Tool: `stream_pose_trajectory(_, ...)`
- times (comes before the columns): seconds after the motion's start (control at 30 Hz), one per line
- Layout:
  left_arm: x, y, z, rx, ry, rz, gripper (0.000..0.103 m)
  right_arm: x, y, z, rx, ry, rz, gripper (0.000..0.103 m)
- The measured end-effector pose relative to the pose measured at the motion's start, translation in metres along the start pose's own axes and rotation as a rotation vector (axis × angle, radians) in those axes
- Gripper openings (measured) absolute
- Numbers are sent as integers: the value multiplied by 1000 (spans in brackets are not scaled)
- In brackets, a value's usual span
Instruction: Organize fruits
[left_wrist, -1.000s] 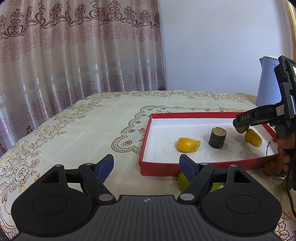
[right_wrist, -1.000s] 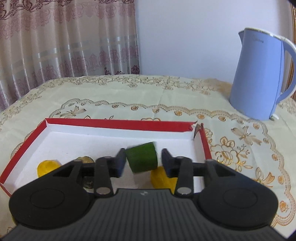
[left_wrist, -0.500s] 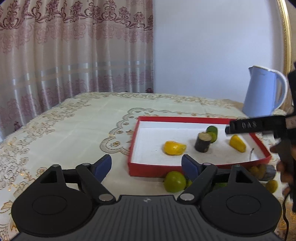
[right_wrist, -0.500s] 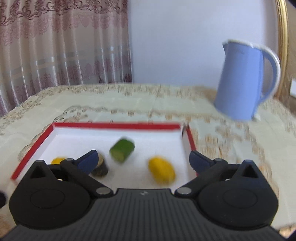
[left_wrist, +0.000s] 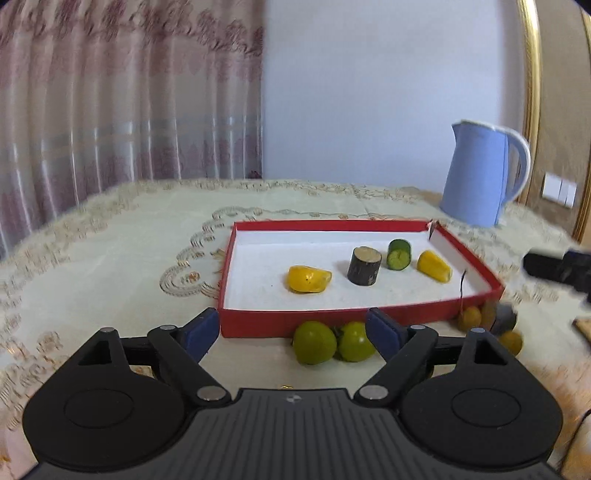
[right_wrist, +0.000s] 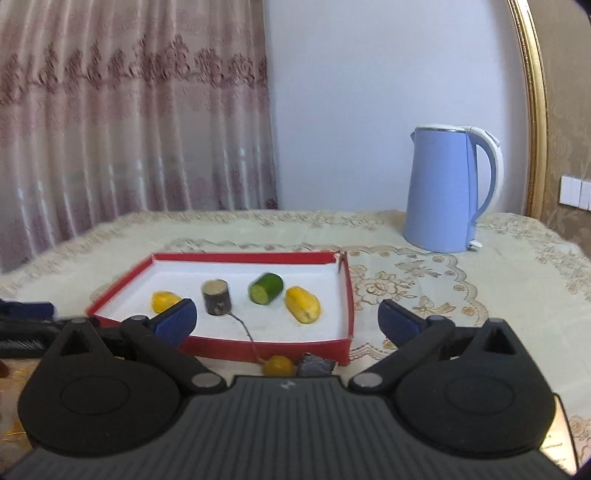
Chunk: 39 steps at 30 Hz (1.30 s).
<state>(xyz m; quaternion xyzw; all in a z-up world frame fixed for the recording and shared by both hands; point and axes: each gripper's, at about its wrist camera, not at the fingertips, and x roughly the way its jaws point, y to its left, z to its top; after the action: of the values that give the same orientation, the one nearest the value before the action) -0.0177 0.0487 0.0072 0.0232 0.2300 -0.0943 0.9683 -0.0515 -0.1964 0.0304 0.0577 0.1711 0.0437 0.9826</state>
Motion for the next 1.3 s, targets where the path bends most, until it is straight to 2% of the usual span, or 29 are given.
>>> stream_pose_trajectory(0.1,2,-12,-5,74,-15,0,86,-3,-12,-2,63,19,14,103)
stream_pose_trajectory(0.23,6,-18,-8,105,-17,-48,86,-3,-6,-12,-12,42,-52,103)
stream_pose_trajectory(0.33,14,-16,-7,99,-7,-17,86,-3,-1,-18,-54,51,-75,103)
stream_pose_trajectory(0.43,18,-6,-6,62,8,7,86,-1,-2,-20,-38,58,-49,103)
stream_pose_trajectory(0.57,24,3,-5,47,21,75,86,2,2,-21,-51,64,-40,103)
stream_pose_trajectory(0.67,29,6,-6,38,46,60,85,4,4,-22,-60,66,-40,103)
stream_pose_trajectory(0.87,34,-6,-11,82,70,49,85,2,4,-22,-57,61,-52,103)
stream_pose_trajectory(1.07,42,-16,-13,131,75,87,85,2,4,-23,-55,63,-59,103)
stream_pose_trajectory(1.17,45,-20,-13,164,76,135,84,1,5,-23,-59,62,-62,103)
stream_pose_trajectory(1.3,41,-18,-13,177,73,132,79,0,5,-22,-61,58,-65,103)
